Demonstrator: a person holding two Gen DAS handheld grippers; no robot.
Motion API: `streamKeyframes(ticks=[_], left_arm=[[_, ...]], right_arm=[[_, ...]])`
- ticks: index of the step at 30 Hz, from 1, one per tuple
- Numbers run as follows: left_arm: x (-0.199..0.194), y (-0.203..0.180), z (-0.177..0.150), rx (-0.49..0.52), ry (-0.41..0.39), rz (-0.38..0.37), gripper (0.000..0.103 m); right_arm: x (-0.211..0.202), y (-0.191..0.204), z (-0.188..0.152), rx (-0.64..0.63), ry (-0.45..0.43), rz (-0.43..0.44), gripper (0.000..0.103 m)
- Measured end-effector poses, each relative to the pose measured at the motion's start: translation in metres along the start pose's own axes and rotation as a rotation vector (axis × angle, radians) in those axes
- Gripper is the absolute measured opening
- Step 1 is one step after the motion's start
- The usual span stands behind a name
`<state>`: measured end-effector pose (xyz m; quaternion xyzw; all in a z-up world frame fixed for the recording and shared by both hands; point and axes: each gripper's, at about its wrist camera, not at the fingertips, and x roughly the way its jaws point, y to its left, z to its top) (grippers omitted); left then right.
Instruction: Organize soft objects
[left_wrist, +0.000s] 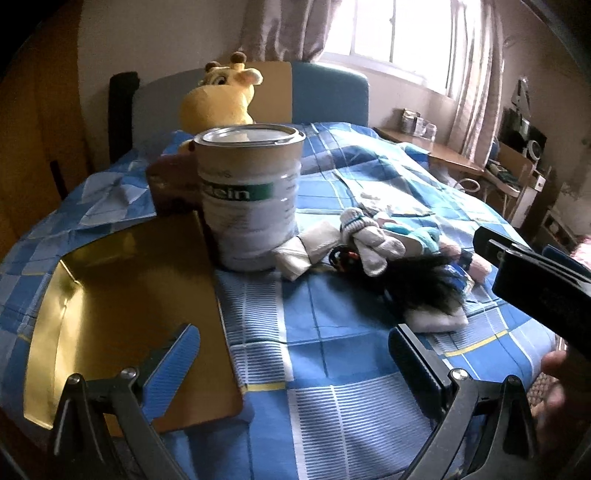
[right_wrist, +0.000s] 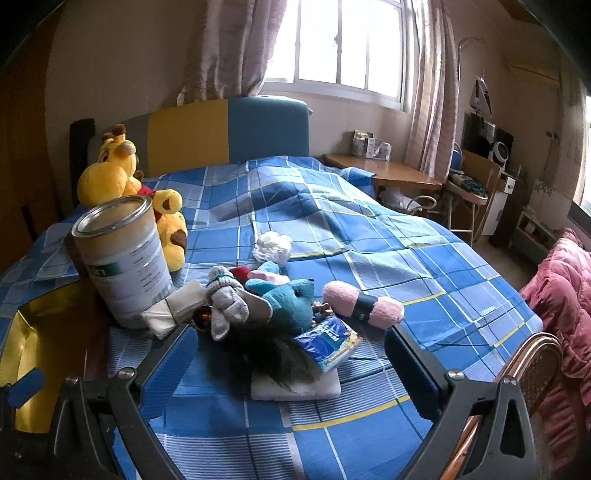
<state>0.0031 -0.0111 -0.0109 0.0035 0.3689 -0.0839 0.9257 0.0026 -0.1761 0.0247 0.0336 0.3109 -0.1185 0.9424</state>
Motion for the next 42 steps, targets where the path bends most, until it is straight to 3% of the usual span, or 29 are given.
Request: streamKeyframes(ticks=[21,28,31,35,40,42], left_arm=[[0.008,-0.023,0.005,0.106,0.014,-0.042,0.103],[0.017,-0.031,0.009,0.128,0.045,-0.069,0.103],[0.022,-0.036,0.011,0.145,0.058,-0.081,0.103],[0.030,-0.043,0.011,0.163,0.077,-0.096,0.103],[0.043,-0.053,0.012,0.178,0.108,-0.115,0.103],[0.049,-0.059,0.014,0.184,0.121,-0.129,0.103]], right_arm=[[0.026,-0.036,0.004,0.025,0.029,-0.068,0.103],[0.037,-0.045,0.007,0.041,0.045,-0.053,0.103],[0.049,-0.065,0.015,0.123,0.054,0.009,0.103],[0.070,-0.097,0.024,0.254,0.051,0.030,0.103],[0.089,-0.133,0.016,0.461,0.086,0.109,0.103],[0.087,-0.137,0.014,0.490,0.076,0.099,0.103]])
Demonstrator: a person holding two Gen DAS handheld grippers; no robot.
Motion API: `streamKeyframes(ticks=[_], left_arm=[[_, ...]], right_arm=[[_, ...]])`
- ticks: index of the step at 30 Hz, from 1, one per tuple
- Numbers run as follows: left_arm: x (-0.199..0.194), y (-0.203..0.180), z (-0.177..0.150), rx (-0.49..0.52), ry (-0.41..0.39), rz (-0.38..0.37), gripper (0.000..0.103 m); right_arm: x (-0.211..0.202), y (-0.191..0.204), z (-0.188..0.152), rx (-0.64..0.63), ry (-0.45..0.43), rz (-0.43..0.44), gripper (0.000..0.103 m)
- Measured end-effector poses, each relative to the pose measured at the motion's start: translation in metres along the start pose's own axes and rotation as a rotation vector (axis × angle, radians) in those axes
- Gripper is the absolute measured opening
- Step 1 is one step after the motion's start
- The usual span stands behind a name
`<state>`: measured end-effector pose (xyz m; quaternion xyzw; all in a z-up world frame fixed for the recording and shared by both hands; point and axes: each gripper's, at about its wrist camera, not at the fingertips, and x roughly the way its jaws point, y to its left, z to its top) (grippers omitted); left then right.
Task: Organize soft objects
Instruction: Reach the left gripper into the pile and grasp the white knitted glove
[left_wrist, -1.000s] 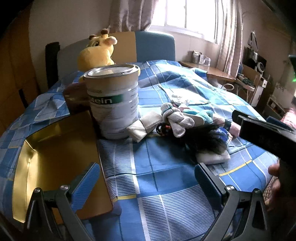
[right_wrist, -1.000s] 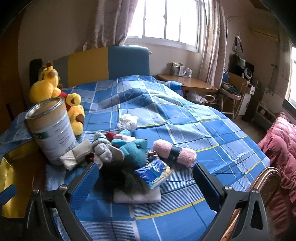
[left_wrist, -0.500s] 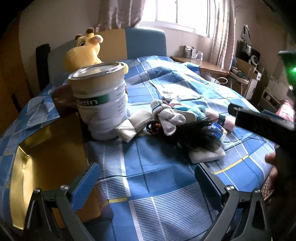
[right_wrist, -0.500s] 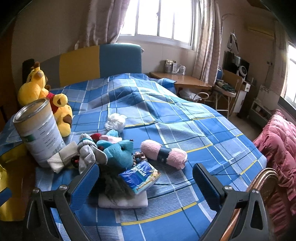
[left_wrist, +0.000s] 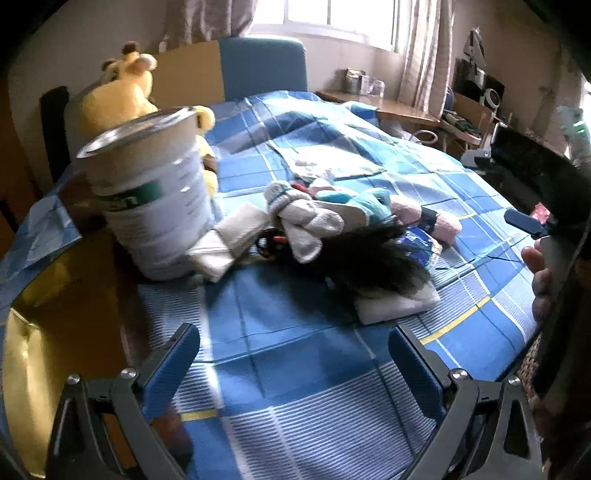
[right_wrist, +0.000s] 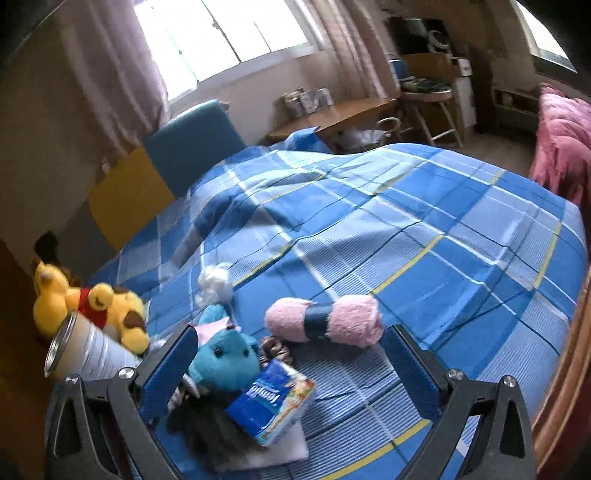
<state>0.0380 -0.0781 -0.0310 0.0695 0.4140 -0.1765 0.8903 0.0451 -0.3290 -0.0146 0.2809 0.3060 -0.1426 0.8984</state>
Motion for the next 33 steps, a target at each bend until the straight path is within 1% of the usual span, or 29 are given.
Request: streamKeyframes(ticks=[2,4,6,8,10,13,15,16,17,18,19,21,22,23,27,28,30,33], left_arm=[[0.008,-0.007,0.005,0.011,0.012,-0.013,0.102],[0.015,-0.013,0.008,0.019,0.022,-0.024,0.102],[0.024,-0.021,0.011,0.032,0.037,-0.034,0.098],[0.034,-0.028,0.016,0.046,0.058,-0.054,0.092],[0.039,-0.031,0.020,0.044,0.070,-0.077,0.090],[0.047,-0.027,0.028,-0.005,0.084,-0.119,0.081],[0.048,-0.018,0.033,-0.052,0.076,-0.135,0.080],[0.048,-0.013,0.034,-0.078,0.070,-0.132,0.079],[0.047,-0.003,0.036,-0.124,0.059,-0.116,0.078],[0.047,0.003,0.037,-0.149,0.052,-0.103,0.074],[0.048,0.008,0.039,-0.163,0.052,-0.090,0.074],[0.051,0.013,0.043,-0.162,0.063,-0.078,0.072],[0.053,0.015,0.045,-0.163,0.066,-0.079,0.068],[0.055,0.015,0.049,-0.163,0.071,-0.080,0.067],[0.062,0.018,0.067,-0.187,0.070,-0.062,0.065],[0.064,0.018,0.071,-0.184,0.068,-0.052,0.065],[0.072,0.015,0.083,-0.172,0.066,-0.004,0.065],[0.088,0.012,0.096,-0.151,0.080,0.036,0.065]], right_arm=[[0.001,-0.002,0.000,0.017,0.005,0.024,0.103],[0.001,-0.001,0.000,0.014,0.008,0.020,0.103],[0.000,-0.001,0.000,0.012,0.003,0.026,0.103],[0.000,-0.002,-0.001,0.016,0.004,0.030,0.103],[0.001,-0.003,0.000,0.025,0.008,0.037,0.103],[0.002,-0.005,0.001,0.035,0.015,0.045,0.103],[0.003,-0.005,0.001,0.034,0.019,0.048,0.103],[0.003,-0.005,0.001,0.033,0.021,0.049,0.103],[0.004,-0.005,0.001,0.032,0.022,0.049,0.103],[0.004,-0.005,0.001,0.031,0.024,0.049,0.103],[0.005,-0.005,0.001,0.032,0.027,0.050,0.103],[0.006,-0.006,0.002,0.035,0.032,0.051,0.103],[0.007,-0.006,0.002,0.035,0.036,0.051,0.103],[0.008,-0.006,0.001,0.035,0.039,0.052,0.103],[0.008,-0.004,0.000,0.027,0.045,0.052,0.103],[0.008,-0.004,0.000,0.024,0.045,0.054,0.103],[0.009,-0.004,0.000,0.024,0.050,0.056,0.103],[0.010,-0.004,0.001,0.027,0.057,0.063,0.103]])
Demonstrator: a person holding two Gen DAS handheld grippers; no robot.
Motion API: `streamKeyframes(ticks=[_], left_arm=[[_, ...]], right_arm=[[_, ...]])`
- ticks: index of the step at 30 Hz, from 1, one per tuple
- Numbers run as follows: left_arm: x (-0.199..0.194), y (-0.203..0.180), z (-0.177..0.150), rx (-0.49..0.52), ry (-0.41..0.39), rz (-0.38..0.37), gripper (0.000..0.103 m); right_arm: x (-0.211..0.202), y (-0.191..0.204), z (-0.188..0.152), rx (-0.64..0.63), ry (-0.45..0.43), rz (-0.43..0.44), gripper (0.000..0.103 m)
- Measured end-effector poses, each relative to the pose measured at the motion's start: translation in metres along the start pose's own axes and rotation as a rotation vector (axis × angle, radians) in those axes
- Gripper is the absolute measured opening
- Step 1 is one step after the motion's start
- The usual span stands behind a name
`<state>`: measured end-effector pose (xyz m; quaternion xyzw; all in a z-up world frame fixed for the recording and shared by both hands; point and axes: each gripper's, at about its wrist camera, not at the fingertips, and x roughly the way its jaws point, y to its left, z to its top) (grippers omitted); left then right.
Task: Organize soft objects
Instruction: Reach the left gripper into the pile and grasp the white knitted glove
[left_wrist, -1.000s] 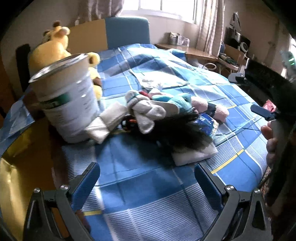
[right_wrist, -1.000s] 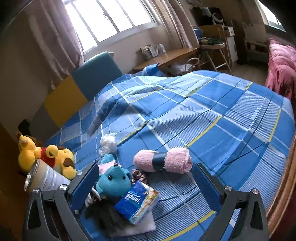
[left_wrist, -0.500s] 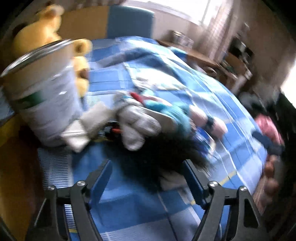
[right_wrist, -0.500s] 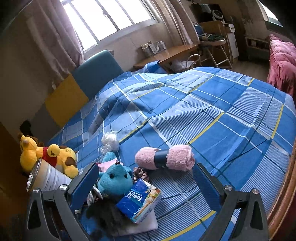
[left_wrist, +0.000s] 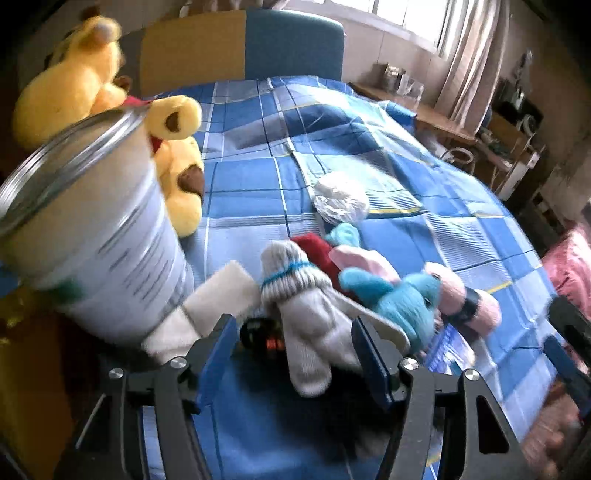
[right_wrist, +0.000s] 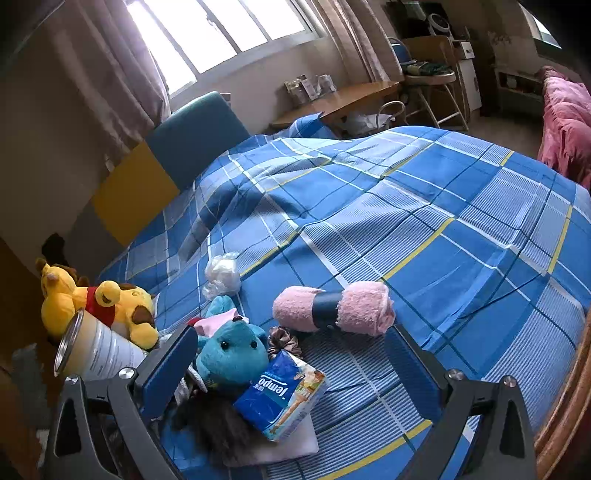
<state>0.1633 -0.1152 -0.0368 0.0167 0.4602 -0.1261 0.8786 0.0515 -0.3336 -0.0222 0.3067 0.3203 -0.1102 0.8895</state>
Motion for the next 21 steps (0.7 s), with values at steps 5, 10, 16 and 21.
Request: streamKeyframes(ticks=[5,10,16,21], left_arm=[[0.014,-0.005,0.008,0.035,-0.012,0.056,0.065],[0.027,-0.012,0.012,0.075,-0.020,0.086,0.072],[0.049,-0.024,0.009,0.152,0.025,0.045,0.039],[0.018,-0.024,-0.007,0.183,-0.063,0.016,0.032]], right_arm=[[0.001,0.000,0.000,0.002,0.001,0.005,0.103],[0.002,0.001,-0.001,-0.002,0.006,0.008,0.103],[0.001,0.002,-0.001,-0.008,0.007,0.004,0.103],[0.000,0.003,-0.001,-0.019,-0.001,-0.002,0.103]])
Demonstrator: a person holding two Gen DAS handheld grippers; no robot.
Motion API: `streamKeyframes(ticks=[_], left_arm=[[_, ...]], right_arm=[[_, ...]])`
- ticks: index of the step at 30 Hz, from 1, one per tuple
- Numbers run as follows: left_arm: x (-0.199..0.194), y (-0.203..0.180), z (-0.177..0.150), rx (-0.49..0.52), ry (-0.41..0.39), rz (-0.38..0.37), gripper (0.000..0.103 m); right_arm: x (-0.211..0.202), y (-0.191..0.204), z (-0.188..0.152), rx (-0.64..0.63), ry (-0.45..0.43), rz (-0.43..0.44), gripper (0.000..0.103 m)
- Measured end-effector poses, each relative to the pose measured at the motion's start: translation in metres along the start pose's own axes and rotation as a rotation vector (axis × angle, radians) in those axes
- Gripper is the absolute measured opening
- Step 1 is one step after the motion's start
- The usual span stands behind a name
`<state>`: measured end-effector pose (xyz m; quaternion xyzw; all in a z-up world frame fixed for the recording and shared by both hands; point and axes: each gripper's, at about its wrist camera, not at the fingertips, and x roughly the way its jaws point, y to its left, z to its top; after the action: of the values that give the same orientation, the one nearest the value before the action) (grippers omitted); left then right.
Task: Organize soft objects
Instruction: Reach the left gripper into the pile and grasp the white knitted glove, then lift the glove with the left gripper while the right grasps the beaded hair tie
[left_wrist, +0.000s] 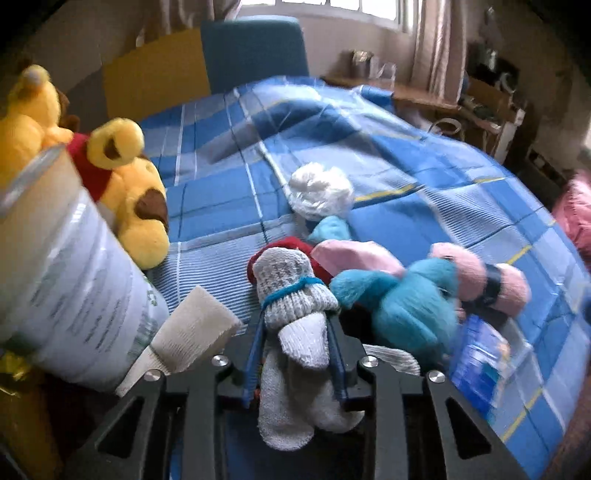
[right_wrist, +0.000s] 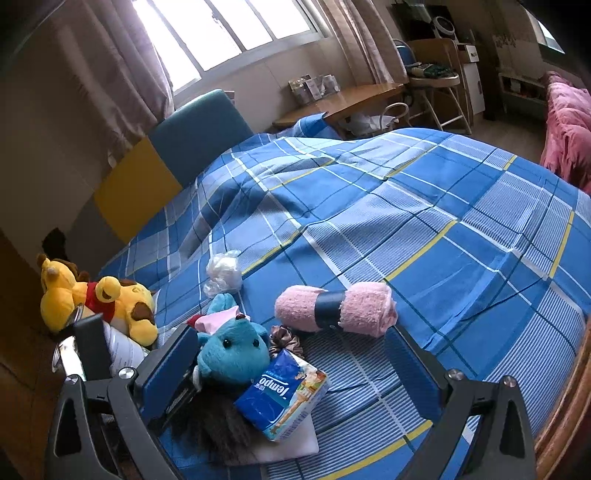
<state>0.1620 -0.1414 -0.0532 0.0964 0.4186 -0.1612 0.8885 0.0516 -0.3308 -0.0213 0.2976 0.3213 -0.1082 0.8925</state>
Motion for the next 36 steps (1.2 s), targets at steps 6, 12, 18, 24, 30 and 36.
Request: streamKeyframes(ticks=[6,12,18,24,30,36], left_arm=[[-0.055,-0.005,-0.018,0.033,-0.114,-0.014,0.032],[-0.077,-0.007,-0.034,0.034,-0.119,-0.029,0.032],[-0.088,-0.005,-0.054,0.030,-0.112,-0.022,0.032],[-0.097,-0.001,-0.072,0.023,-0.107,-0.019,0.032],[-0.104,0.008,-0.086,0.002,-0.099,-0.024,0.032],[-0.112,0.022,-0.100,-0.024,-0.090,-0.040,0.032]], right_arm=[[0.001,0.001,0.001,-0.002,-0.002,0.001,0.103],[0.002,-0.001,0.001,0.004,0.005,-0.005,0.103],[0.002,0.001,-0.001,-0.011,0.005,-0.016,0.103],[0.003,0.004,-0.001,-0.028,0.007,-0.032,0.102],[0.004,0.007,-0.002,-0.052,0.014,-0.051,0.102],[0.008,0.015,-0.005,-0.101,0.035,-0.068,0.092]])
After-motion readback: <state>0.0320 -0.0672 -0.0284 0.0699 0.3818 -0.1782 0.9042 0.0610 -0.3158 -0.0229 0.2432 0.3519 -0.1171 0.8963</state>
